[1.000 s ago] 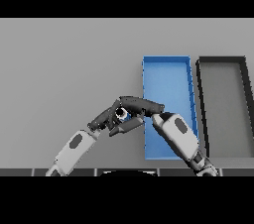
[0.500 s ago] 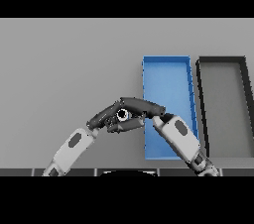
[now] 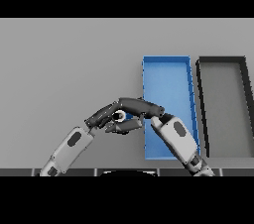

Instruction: Pick up the blue pipe and place it into the blue bin.

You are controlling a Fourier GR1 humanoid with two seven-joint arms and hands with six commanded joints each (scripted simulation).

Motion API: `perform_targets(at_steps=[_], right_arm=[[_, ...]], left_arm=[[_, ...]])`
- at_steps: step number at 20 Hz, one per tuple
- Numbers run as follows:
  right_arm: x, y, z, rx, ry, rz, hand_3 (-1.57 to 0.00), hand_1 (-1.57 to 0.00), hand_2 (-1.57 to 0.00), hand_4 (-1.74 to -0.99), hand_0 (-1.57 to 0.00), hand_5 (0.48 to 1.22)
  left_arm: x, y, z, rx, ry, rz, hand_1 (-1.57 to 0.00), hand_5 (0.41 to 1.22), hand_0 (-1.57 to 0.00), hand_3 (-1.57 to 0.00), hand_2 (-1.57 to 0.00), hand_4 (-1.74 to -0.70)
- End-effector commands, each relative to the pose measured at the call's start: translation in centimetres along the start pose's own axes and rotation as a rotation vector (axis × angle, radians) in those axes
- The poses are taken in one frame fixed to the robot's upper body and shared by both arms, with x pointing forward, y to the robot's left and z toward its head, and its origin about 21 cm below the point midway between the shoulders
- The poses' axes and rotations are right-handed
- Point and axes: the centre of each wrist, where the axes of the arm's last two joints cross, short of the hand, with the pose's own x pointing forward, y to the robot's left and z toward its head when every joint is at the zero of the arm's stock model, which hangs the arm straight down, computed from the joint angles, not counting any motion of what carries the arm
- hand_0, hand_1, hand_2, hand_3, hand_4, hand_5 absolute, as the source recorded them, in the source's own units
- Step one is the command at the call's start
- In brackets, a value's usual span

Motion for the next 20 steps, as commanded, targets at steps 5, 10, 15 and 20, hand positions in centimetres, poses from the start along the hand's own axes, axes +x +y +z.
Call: perform_targets(at_steps=[5,10,15,20], right_arm=[[-0.3,0.1,0.1,0.001,-0.035,-0.015,-1.57,-1.57,-1.57,-1.490,-1.57,1.220],[0.6,-0.8,0.4,-0.031,-0.041,-0.117,-1.57,-1.57,-1.57,-1.491,-1.57,1.221],[4.7,-3.5,0.5,-0.054,-0.054,-0.228,-1.57,-1.57,-1.57,-1.659,-1.57,1.221],[11.4,-8.1,1.1,-0.142,-0.207,-0.246,-1.57,-1.57,-1.57,-1.714,-1.57,1.134]], left_arm=[[-0.1,-0.3,0.2,0.004,0.034,0.038,-0.03,0.587,-0.03,-0.03,-0.03,-0.89],[-0.3,0.2,0.5,0.019,0.080,0.056,-0.01,0.548,-0.01,-0.01,-0.01,-0.90],[-0.3,-0.7,0.3,-0.004,0.095,0.067,0.00,0.507,0.00,0.00,0.00,-0.92],[-0.1,-0.8,0.6,-0.005,0.111,0.071,0.00,0.503,0.00,0.00,0.00,-0.92]])
